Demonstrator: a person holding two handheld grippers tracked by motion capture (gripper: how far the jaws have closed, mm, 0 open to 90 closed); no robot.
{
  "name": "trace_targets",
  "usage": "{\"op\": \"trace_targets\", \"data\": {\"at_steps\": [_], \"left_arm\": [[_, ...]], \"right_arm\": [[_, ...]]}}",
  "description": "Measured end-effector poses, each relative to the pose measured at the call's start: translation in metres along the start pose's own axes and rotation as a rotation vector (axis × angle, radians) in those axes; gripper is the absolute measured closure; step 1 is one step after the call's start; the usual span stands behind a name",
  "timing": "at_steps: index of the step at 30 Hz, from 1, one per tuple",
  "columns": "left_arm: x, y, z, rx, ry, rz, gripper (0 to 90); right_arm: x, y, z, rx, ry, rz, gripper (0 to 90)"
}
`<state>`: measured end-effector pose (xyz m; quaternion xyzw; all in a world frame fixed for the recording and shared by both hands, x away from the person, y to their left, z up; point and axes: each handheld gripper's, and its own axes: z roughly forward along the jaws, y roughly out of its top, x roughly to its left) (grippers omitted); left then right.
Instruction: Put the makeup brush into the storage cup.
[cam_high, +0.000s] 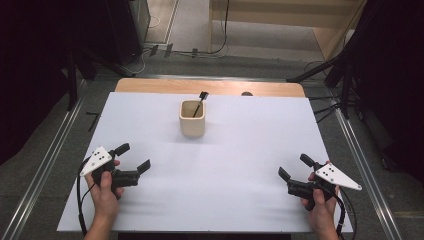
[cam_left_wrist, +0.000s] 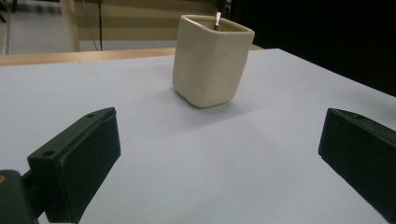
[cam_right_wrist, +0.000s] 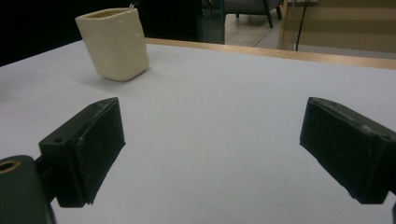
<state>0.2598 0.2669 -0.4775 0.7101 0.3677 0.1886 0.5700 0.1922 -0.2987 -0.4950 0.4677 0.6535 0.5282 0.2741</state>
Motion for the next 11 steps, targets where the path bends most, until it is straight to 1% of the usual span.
{"op": "trace_targets", "data": {"at_steps": [2,4,6,8,11], "left_arm": [[-0.0008,-0.0054,-0.007,0.008,0.011,0.02,0.0],[-0.0013,-0.0072,-0.0101,0.01,0.018,0.025,0.0],[-0.0008,-0.0067,-0.0111,0.001,0.025,0.03,0.0],[0.0007,-0.0066,-0.0105,-0.006,0.03,0.024,0.0],[0.0027,-0.0081,-0.0081,0.0,0.023,0.016,0.0]], "right_arm": [[0.0001,-0.0004,-0.0002,0.0,-0.001,-0.004,6.8],[0.0,-0.0013,0.0003,0.002,0.0,0.0,6.8],[0.0006,-0.0023,0.0016,0.009,0.0,0.001,6.8],[0.0018,-0.0032,0.0027,0.013,-0.007,-0.003,6.7],[0.0022,-0.0053,0.0048,0.016,-0.022,-0.003,6.2]]}}
